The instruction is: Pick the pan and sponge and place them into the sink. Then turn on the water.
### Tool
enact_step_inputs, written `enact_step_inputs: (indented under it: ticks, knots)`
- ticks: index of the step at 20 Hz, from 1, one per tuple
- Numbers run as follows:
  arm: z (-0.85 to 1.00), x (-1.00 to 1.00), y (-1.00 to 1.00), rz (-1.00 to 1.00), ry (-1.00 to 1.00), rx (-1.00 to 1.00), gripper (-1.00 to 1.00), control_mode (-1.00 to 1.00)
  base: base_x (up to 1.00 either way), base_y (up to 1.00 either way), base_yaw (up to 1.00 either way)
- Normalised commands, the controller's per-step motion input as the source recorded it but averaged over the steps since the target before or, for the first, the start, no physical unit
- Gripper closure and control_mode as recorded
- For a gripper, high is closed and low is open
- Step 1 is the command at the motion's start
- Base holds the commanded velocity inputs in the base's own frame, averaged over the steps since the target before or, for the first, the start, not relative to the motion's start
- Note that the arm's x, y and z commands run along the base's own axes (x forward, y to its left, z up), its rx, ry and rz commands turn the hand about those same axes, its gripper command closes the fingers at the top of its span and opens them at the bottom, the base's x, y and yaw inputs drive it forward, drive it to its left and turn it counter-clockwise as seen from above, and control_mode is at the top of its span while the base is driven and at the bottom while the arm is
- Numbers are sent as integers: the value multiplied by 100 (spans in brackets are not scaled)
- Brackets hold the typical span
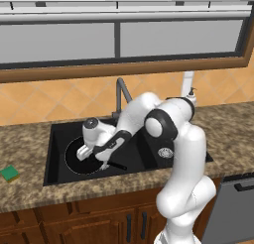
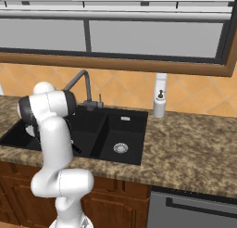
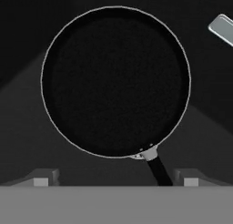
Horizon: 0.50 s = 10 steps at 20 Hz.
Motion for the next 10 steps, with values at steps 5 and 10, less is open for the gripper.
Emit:
enact_step_inputs:
  ticks: [5,10]
  knots:
    - [46,-12,58,-16,-1,2,-100,-100,0,0,0]
    - [43,-13,65,-17,0,0,-100,-100,0,0,0]
